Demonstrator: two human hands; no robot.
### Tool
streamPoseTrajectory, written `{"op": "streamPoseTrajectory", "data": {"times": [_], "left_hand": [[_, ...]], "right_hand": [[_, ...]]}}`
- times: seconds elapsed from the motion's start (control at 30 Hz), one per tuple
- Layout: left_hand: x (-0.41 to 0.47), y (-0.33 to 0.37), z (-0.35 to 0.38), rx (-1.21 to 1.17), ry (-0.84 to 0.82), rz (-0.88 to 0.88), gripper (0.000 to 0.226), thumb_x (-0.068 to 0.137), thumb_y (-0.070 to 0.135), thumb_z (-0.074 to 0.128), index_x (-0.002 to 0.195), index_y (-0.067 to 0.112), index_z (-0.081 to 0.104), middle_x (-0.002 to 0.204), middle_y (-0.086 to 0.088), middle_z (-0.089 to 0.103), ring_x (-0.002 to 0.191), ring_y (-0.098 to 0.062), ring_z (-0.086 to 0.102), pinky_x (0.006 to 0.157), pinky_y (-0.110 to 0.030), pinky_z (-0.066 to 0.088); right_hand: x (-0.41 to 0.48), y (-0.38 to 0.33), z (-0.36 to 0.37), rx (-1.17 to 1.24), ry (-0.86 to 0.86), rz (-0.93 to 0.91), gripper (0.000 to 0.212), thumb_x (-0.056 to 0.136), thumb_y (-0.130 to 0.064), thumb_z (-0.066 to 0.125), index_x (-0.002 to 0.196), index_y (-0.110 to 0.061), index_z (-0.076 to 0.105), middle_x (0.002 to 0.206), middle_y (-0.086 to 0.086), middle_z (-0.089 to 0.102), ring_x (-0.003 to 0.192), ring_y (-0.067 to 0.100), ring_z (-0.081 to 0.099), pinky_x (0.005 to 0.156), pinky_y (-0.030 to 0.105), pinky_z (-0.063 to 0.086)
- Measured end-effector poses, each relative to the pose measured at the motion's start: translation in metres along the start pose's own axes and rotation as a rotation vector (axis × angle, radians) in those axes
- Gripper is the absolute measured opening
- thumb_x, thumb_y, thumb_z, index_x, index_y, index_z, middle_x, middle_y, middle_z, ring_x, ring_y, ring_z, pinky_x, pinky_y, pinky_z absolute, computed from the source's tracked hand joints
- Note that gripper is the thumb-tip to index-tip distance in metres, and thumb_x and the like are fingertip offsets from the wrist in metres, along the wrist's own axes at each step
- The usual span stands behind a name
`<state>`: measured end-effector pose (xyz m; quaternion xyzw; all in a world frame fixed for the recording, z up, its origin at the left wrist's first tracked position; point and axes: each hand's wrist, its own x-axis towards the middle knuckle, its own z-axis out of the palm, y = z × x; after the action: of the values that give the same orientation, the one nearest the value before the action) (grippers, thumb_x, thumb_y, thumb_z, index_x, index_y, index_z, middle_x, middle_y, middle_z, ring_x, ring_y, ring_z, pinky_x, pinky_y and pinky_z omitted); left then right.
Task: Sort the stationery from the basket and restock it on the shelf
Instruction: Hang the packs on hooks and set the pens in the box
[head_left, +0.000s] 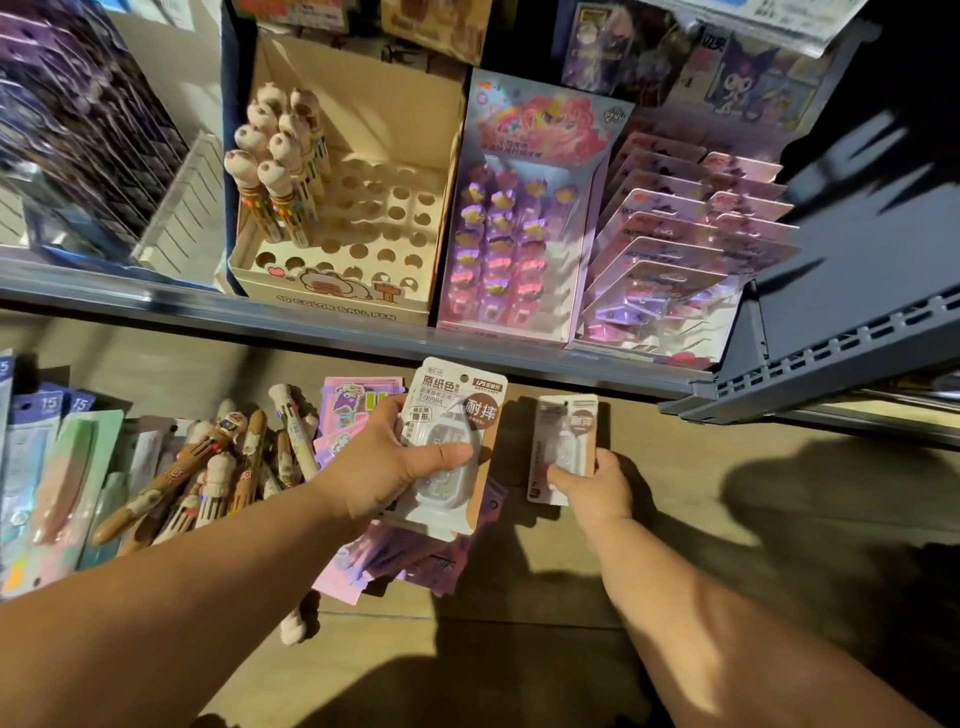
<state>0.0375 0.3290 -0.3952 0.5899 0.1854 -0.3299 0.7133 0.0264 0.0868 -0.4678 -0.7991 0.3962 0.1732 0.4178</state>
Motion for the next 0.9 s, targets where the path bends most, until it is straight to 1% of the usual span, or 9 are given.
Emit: {"op": "streamPoseTrajectory", "data": {"times": [0.1, 0.23, 0.37, 0.43, 0.47, 0.57, 0.6, 0.77, 0.9], "left_hand": [[0.0, 0.003, 0.0, -0.027, 0.014, 0.023, 0.067, 0.066, 0.013, 0.081, 0.122, 0.021, 0.045, 0.109, -0.009, 0.069, 0.09, -0.028, 0.072, 0.072, -0.037, 0.059], [-0.003, 0.011, -0.015, -0.044, 0.055, 0.053, 0.078, 0.059, 0.015, 0.083, 0.125, 0.019, 0.043, 0.11, -0.01, 0.069, 0.092, -0.028, 0.072, 0.073, -0.036, 0.059], [-0.009, 0.022, -0.034, -0.019, 0.105, 0.085, 0.098, 0.046, 0.025, 0.097, 0.128, 0.009, 0.044, 0.108, -0.015, 0.07, 0.084, -0.028, 0.073, 0.065, -0.033, 0.058], [-0.013, 0.028, -0.039, -0.027, 0.141, 0.102, 0.095, 0.05, 0.024, 0.096, 0.128, 0.01, 0.044, 0.107, -0.016, 0.069, 0.075, -0.024, 0.072, 0.055, -0.029, 0.055], [-0.015, 0.032, -0.042, -0.031, 0.154, 0.113, 0.095, 0.051, 0.026, 0.096, 0.129, 0.011, 0.044, 0.108, -0.015, 0.069, 0.077, -0.025, 0.072, 0.057, -0.032, 0.057], [-0.022, 0.042, -0.046, -0.048, 0.178, 0.15, 0.107, 0.044, 0.036, 0.098, 0.134, 0.014, 0.044, 0.113, -0.013, 0.071, 0.097, -0.035, 0.07, 0.085, -0.054, 0.056], [-0.026, 0.047, -0.044, -0.062, 0.181, 0.17, 0.108, 0.044, 0.037, 0.098, 0.134, 0.015, 0.044, 0.112, -0.012, 0.071, 0.097, -0.034, 0.071, 0.084, -0.053, 0.057], [-0.055, 0.095, -0.027, -0.152, 0.211, 0.277, 0.075, 0.069, 0.022, 0.088, 0.128, 0.015, 0.043, 0.106, -0.009, 0.071, 0.071, -0.018, 0.073, 0.053, -0.027, 0.055], [-0.084, 0.139, -0.004, -0.203, 0.24, 0.408, 0.054, 0.078, 0.036, 0.076, 0.121, 0.022, 0.047, 0.114, -0.006, 0.069, 0.083, -0.016, 0.072, 0.063, -0.03, 0.056]], "right_hand": [[-0.014, -0.001, 0.002, 0.233, -0.192, 0.056, 0.045, 0.081, -0.017, 0.076, 0.123, -0.014, 0.057, 0.108, 0.007, 0.069, 0.098, 0.025, 0.064, 0.085, 0.038, 0.052], [-0.042, -0.018, -0.006, 0.487, -0.466, 0.123, 0.03, 0.085, -0.01, 0.07, 0.112, -0.018, 0.061, 0.094, 0.003, 0.074, 0.091, 0.022, 0.067, 0.086, 0.037, 0.048], [-0.063, -0.055, -0.014, 0.537, -0.589, 0.028, 0.033, 0.082, -0.009, 0.069, 0.112, -0.02, 0.06, 0.097, 0.002, 0.074, 0.094, 0.022, 0.067, 0.09, 0.04, 0.048], [-0.073, -0.075, -0.015, 0.518, -0.618, -0.026, 0.04, 0.075, -0.013, 0.071, 0.112, -0.021, 0.06, 0.1, 0.004, 0.074, 0.096, 0.024, 0.068, 0.091, 0.041, 0.05], [-0.079, -0.085, -0.015, 0.512, -0.636, -0.057, 0.044, 0.07, -0.015, 0.073, 0.112, -0.021, 0.06, 0.102, 0.004, 0.074, 0.097, 0.025, 0.068, 0.093, 0.043, 0.05], [-0.097, -0.114, -0.017, 0.461, -0.67, -0.111, 0.055, 0.061, -0.026, 0.077, 0.114, -0.026, 0.061, 0.108, 0.003, 0.073, 0.106, 0.026, 0.065, 0.105, 0.051, 0.042], [-0.101, -0.123, -0.017, 0.457, -0.686, -0.122, 0.057, 0.06, -0.03, 0.078, 0.114, -0.027, 0.061, 0.109, 0.003, 0.073, 0.108, 0.027, 0.065, 0.106, 0.052, 0.04], [-0.14, -0.18, -0.033, 0.403, -0.75, -0.251, 0.081, 0.043, -0.053, 0.091, 0.116, -0.035, 0.06, 0.121, -0.005, 0.068, 0.124, 0.025, 0.054, 0.115, 0.054, 0.02], [-0.168, -0.22, -0.063, 0.438, -0.746, -0.402, 0.086, 0.039, -0.058, 0.088, 0.118, -0.04, 0.061, 0.123, -0.008, 0.067, 0.124, 0.026, 0.054, 0.114, 0.061, 0.02]]}}
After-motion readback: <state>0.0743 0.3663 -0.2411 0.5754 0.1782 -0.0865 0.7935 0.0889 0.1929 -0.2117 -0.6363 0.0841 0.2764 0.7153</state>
